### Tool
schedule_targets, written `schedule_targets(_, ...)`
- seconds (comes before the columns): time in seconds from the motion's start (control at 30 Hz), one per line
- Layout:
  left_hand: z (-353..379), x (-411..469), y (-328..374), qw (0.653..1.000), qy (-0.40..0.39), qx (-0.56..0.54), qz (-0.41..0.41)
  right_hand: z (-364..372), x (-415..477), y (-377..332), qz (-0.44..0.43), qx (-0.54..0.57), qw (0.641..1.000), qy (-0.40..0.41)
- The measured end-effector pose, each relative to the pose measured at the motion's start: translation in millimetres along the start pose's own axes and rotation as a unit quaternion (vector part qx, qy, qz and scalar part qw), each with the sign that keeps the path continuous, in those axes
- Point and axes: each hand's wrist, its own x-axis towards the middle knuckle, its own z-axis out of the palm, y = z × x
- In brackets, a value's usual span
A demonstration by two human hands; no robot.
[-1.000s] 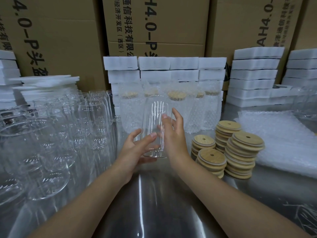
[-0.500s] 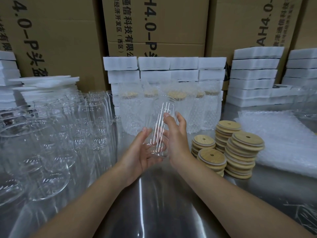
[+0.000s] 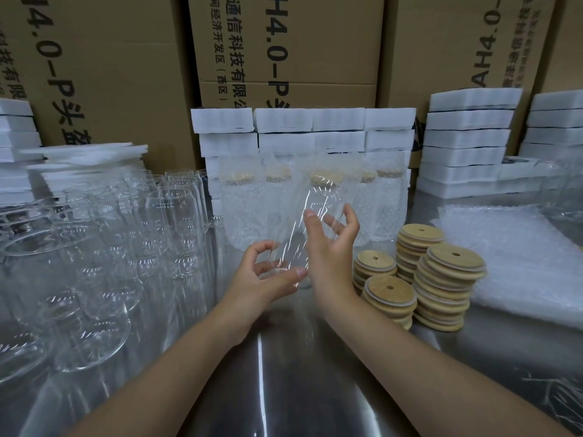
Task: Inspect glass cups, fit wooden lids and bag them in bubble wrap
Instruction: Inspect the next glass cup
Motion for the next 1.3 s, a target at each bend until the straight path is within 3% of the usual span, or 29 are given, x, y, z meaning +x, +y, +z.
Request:
schedule_targets(0.3,-1.8,10.3,4.3,0.995,-0.036,-0.068,-0.07,1.7,0.6,-8.1,0.08,0.131,0.988,-0.034)
schedule_targets(0.47,-3.9,8.3,8.1,0.989,-0.069,-0.064,-0.112,3.4,0.1,-7.6,0.103,0.121,0.986,-0.051)
schedule_targets(0.57,-2.0,5.4,10.5,0.988,-0.08,-0.075,-0.109,1.0,3.7,-6.8,0.1,0.079,0.99,-0.068)
schedule_targets(0.67,-2.1,2.4,11.0,0.993,-0.057,-0.058,-0.081,-1.4,1.6,-11.2,0.04,-0.055,0.99,-0.126)
schedule_targets(0.77,-2.9,-1.5,8.2,0.996,-0.06,0.008,-0.063,-2.2,-1.4,-21.1,-0.024,-0.185,0.967,-0.176)
schedule_targets(0.87,0.4,-3.3,5.3,0.998,-0.02,0.031,-0.053,-8.8,5.4,-34.7,-0.104,-0.388,0.906,-0.134)
schedule_targets(0.93,2.3,-2.9,6.1,0.998,0.018,0.022,-0.048,-19.4,16.7,-40.2,-0.157,-0.56,0.81,-0.071)
schedule_targets(1.0,0.9,-2.3,8.7,0.998,0.047,0.026,-0.039,-31.5,29.0,-41.0,-0.117,-0.67,0.731,-0.056)
schedule_targets(1.13,-0.9,-2.4,14.3,0.997,0.071,0.027,-0.021,-45.7,38.7,-36.4,0.044,-0.778,0.612,-0.137)
schedule_targets(1.2,0.3,-2.8,14.3,0.997,0.067,0.027,-0.024,-47.0,38.6,-33.3,0.084,-0.794,0.579,-0.166)
schedule_targets(1.3,2.7,-4.4,13.8,0.997,0.055,0.045,-0.02,-46.5,37.1,-31.7,0.107,-0.791,0.574,-0.182)
